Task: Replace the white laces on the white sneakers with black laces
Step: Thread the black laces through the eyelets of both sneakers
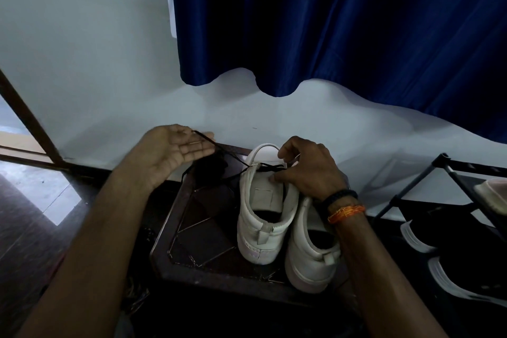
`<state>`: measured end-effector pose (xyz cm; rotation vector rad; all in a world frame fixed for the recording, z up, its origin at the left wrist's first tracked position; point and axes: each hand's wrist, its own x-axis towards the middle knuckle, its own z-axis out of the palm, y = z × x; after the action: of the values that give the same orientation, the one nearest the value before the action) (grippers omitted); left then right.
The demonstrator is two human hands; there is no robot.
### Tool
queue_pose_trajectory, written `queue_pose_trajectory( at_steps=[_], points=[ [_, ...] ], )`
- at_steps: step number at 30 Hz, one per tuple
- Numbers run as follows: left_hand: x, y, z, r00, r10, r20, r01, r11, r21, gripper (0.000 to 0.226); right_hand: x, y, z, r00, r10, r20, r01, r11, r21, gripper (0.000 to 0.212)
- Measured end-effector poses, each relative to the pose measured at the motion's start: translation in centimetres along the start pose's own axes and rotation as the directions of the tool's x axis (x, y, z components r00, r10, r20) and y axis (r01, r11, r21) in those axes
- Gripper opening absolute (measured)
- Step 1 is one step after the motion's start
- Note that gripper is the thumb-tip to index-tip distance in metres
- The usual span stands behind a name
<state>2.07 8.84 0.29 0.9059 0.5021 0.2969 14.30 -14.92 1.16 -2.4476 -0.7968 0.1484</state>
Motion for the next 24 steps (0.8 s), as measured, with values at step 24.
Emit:
queue_pose_trajectory(
  at_steps=[24],
  points=[
    [1.1, -0.7, -1.8, 0.896, 0.442, 0.035, -0.098, 0.121, 0.988, 0.019, -0.9, 0.2, -2.6, 0.974, 0.207, 0.091, -0.201, 0.977, -0.073, 0.028]
  ],
)
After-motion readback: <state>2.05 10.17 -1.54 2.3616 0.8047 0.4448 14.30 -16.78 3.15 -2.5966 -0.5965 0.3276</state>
